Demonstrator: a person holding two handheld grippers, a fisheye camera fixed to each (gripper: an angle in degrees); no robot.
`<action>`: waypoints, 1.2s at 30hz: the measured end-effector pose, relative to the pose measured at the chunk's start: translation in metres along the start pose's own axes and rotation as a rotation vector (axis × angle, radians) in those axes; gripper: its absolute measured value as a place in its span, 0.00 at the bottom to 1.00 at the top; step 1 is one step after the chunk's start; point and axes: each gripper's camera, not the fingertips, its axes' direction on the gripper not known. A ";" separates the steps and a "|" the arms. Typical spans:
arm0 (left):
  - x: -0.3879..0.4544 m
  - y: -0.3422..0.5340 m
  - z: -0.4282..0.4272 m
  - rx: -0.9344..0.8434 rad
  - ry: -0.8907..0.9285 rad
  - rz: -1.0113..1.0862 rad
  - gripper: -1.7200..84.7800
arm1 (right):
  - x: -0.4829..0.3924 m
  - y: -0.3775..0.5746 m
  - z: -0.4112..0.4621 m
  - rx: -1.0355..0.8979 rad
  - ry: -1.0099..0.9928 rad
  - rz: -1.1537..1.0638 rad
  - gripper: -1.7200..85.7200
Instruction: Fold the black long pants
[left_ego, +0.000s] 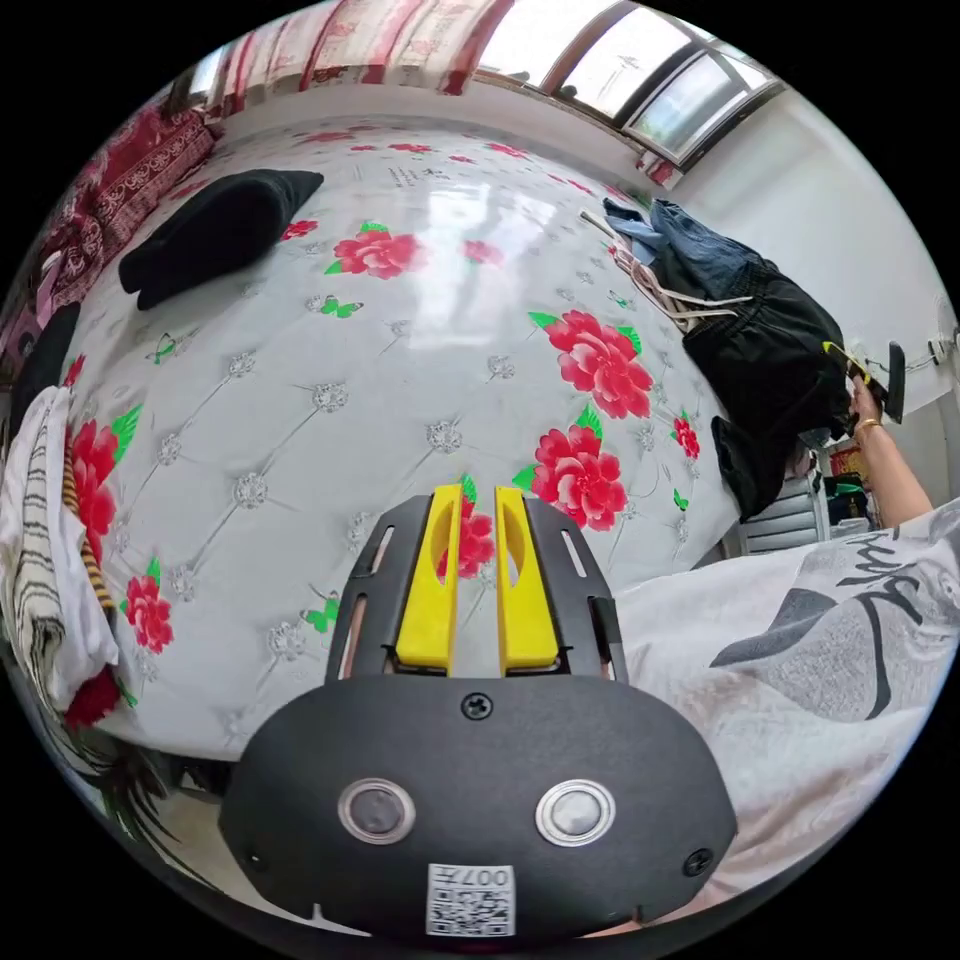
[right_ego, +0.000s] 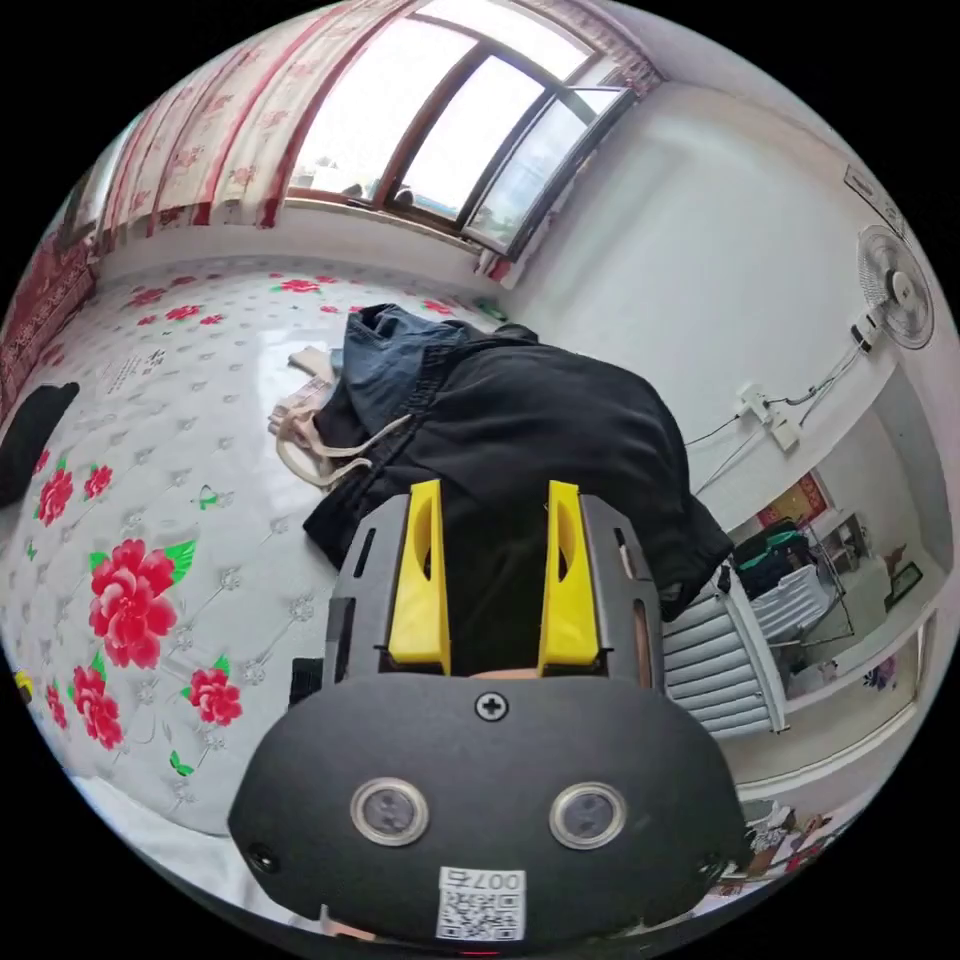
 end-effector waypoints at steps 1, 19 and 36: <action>0.006 0.005 0.001 0.001 -0.009 -0.013 0.09 | 0.023 0.001 0.017 -0.058 -0.046 0.045 0.16; 0.228 0.025 0.036 0.047 0.041 0.021 0.09 | 0.145 0.092 -0.105 0.326 -1.090 0.144 0.02; 0.188 0.084 0.032 0.073 -0.201 -0.288 0.06 | -0.189 0.177 -0.284 0.063 -1.609 -0.914 0.05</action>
